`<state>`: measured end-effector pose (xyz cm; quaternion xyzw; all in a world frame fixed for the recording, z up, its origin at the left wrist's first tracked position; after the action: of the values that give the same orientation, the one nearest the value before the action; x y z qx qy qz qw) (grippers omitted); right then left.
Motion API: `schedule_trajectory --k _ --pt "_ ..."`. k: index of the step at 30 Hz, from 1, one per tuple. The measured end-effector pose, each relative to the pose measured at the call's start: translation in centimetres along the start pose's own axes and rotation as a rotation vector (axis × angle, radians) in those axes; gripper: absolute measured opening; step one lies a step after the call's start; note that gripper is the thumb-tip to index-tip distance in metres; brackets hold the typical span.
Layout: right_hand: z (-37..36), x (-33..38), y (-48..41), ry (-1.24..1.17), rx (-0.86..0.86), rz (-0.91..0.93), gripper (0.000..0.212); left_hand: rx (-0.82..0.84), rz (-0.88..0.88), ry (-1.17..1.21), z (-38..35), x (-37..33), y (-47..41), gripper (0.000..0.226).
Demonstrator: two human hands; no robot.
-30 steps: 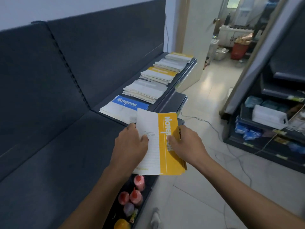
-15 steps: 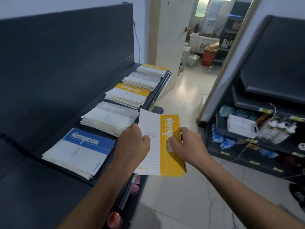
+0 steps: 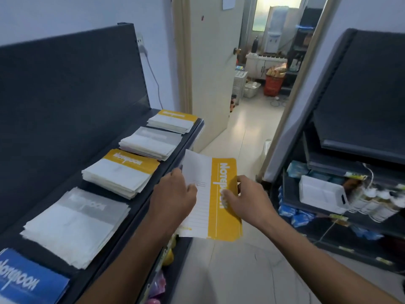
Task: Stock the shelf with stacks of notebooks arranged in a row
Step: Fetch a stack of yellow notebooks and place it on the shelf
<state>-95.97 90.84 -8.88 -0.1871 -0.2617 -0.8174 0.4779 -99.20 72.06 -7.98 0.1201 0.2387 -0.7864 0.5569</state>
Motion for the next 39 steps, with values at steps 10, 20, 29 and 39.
schedule_trajectory --k 10,20,29,39 --pt "4.9 0.1 -14.5 -0.014 0.053 0.065 0.023 -0.083 0.064 -0.015 -4.7 -3.0 -12.8 0.032" --pt "6.7 4.9 -30.1 0.033 0.022 0.107 0.028 -0.097 0.110 -0.035 -8.1 -1.1 -28.3 0.037" --pt "6.4 10.5 -41.0 0.065 0.068 0.154 0.028 -0.116 0.210 -0.045 -9.4 2.4 -38.4 0.030" --pt "1.0 20.0 -48.9 0.184 0.238 0.367 0.035 -0.211 0.568 -0.022 -8.5 8.1 -40.8 0.032"
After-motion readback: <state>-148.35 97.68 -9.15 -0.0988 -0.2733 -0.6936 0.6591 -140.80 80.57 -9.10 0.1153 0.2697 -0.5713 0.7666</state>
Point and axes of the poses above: each hand's wrist, its own y-axis away from the middle knuckle, its own z-axis out of the back of the hand, x = y × z, the point moved 1 cm from there along -y, towards the middle knuckle, and after that the axes turned 14 degrees about -z, right-handed, at the moved point
